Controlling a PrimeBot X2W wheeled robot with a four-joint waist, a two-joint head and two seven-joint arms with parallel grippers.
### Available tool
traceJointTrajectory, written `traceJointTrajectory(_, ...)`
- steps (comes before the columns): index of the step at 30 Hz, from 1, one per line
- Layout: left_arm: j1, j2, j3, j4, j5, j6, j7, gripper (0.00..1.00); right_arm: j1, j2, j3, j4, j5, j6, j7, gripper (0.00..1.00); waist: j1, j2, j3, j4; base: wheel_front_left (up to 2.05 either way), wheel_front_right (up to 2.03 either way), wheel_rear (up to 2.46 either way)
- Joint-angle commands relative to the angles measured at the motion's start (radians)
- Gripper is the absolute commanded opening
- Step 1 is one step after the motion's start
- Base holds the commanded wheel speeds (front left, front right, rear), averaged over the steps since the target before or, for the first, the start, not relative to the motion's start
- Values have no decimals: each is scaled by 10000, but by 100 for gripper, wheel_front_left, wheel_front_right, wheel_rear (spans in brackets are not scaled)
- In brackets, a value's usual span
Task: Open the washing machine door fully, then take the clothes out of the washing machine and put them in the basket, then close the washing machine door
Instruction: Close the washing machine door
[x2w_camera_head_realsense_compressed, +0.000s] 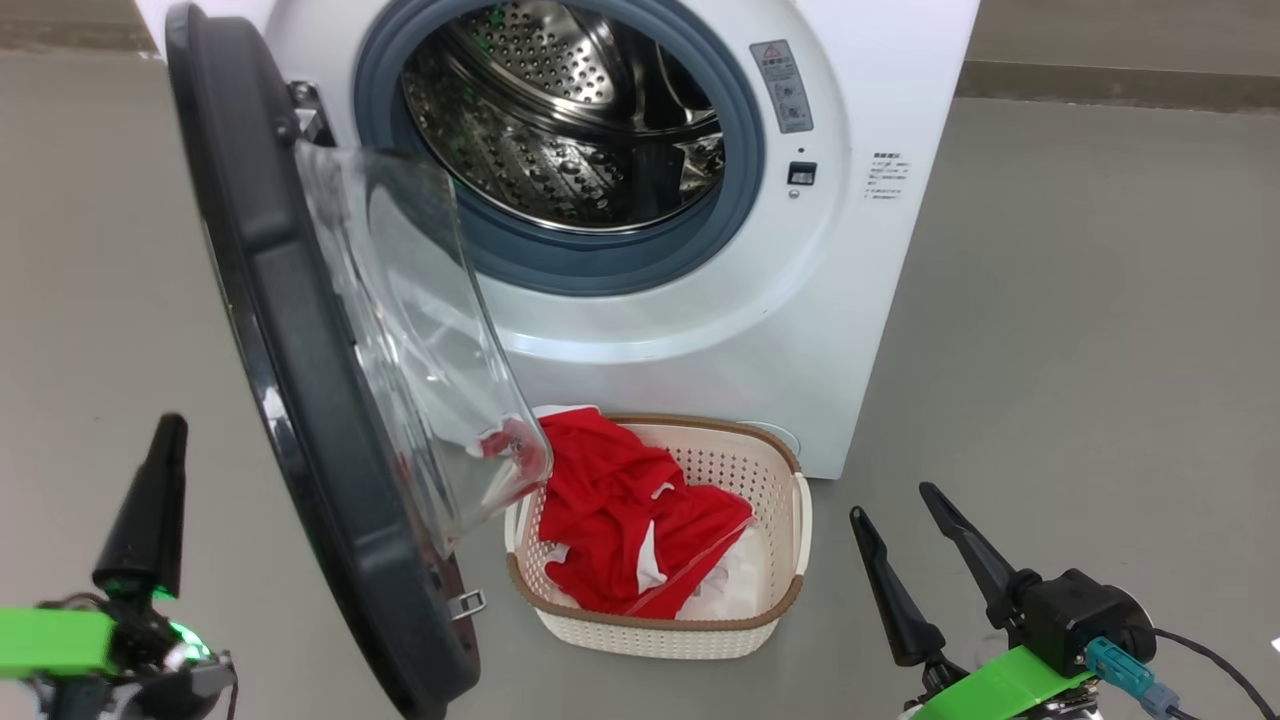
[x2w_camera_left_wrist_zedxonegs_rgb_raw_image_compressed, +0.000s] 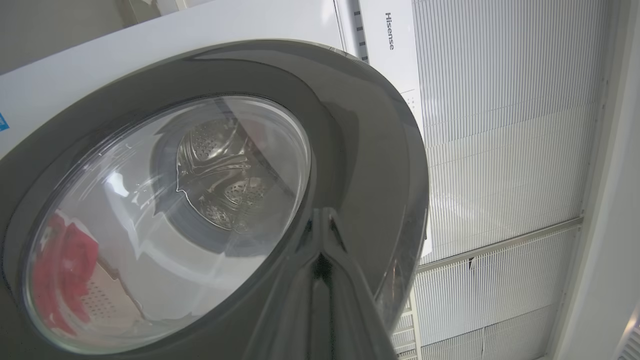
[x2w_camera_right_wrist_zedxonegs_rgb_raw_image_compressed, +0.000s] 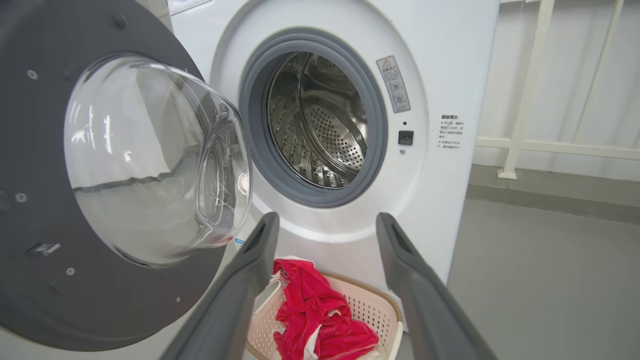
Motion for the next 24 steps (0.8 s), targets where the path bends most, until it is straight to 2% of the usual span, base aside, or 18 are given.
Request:
traceJointTrajectory(1, -473, 150, 404, -500, -354, 249, 252, 0, -130, 8, 207, -200, 84, 63, -65, 100, 0, 0, -32, -75, 0, 0, 0)
traceJointTrajectory(5, -430, 196, 516, -1185, -1176, 1074, 960, 0, -99, 8, 238, -188, 90, 63, -65, 100, 0, 0, -78, -201, 0, 0, 0)
traceJointTrajectory(11, -140, 516, 387, -1763, -1268, 1719, 1506, 0, -96, 8, 263, -192, 157, 63, -65, 100, 0, 0, -90, -418, 0, 0, 0)
traceJointTrajectory(16, 74, 569, 248, -1865, -1205, 1916, 1663, 0, -101, -26, 305, -187, 172, 63, -65, 100, 0, 0, -65, -593, 0, 0, 0)
traceJointTrajectory(24, 197, 463, 67, -1905, -1321, 1883, 1722, 0, -106, -48, 320, -206, 164, 63, -65, 100, 0, 0, 72, -850, 0, 0, 0)
